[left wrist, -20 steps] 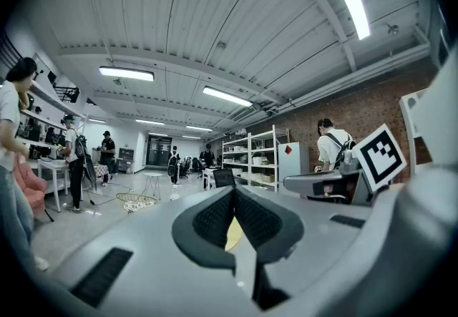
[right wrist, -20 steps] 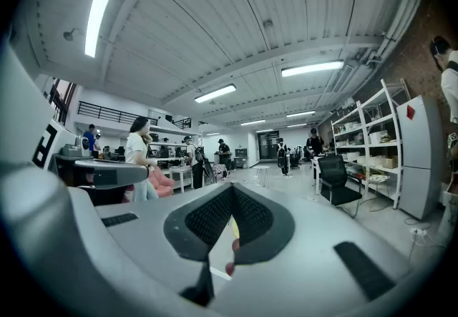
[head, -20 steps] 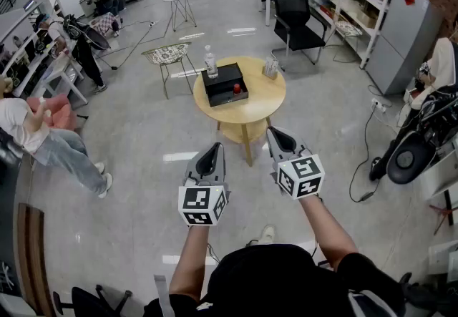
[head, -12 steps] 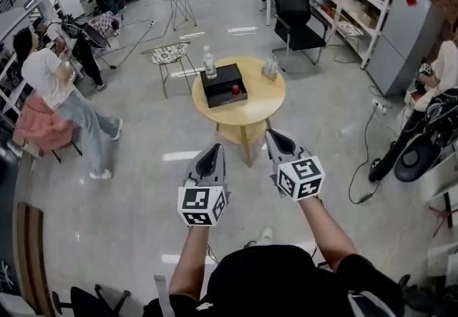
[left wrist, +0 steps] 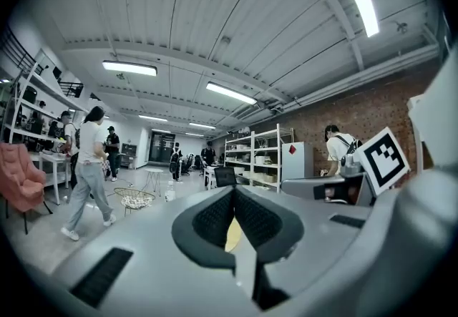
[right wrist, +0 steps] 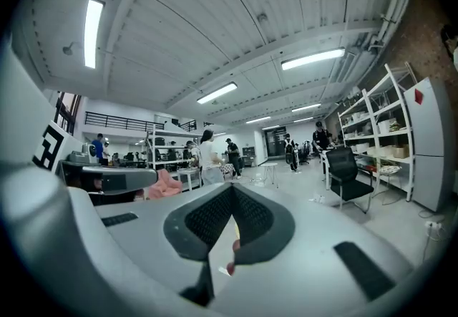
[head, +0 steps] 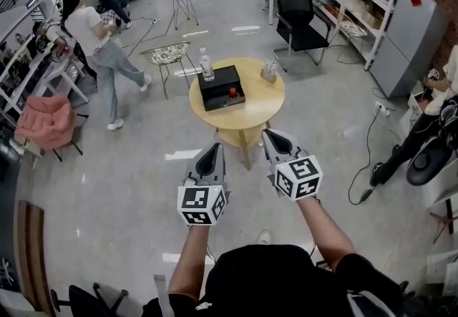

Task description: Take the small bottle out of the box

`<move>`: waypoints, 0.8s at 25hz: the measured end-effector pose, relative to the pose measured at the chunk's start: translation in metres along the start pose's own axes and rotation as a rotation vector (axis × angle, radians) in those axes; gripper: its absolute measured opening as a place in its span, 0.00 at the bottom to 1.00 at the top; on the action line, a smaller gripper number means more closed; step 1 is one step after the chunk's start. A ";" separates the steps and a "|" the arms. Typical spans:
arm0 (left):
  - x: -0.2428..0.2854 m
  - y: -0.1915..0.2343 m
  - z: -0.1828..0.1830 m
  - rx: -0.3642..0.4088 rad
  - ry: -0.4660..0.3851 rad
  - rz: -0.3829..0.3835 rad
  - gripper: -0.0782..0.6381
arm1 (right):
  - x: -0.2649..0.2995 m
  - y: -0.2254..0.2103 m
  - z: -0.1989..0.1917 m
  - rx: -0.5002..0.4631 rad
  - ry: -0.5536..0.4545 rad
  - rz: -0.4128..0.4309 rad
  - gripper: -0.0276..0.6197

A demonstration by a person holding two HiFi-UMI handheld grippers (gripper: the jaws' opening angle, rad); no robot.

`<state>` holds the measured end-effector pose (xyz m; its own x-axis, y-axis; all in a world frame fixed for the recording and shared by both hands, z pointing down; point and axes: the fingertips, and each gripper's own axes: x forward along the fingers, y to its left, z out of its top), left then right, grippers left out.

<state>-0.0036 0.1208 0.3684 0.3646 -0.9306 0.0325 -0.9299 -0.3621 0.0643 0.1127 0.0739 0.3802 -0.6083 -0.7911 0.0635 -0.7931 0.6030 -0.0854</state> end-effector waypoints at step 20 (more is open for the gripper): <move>0.059 -0.015 -0.011 -0.017 0.013 0.013 0.13 | 0.026 -0.048 -0.007 -0.006 0.024 0.056 0.04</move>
<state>0.0329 0.0721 0.3802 0.3534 -0.9343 0.0463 -0.9336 -0.3491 0.0806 0.1350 0.0251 0.3930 -0.6521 -0.7536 0.0830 -0.7581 0.6468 -0.0832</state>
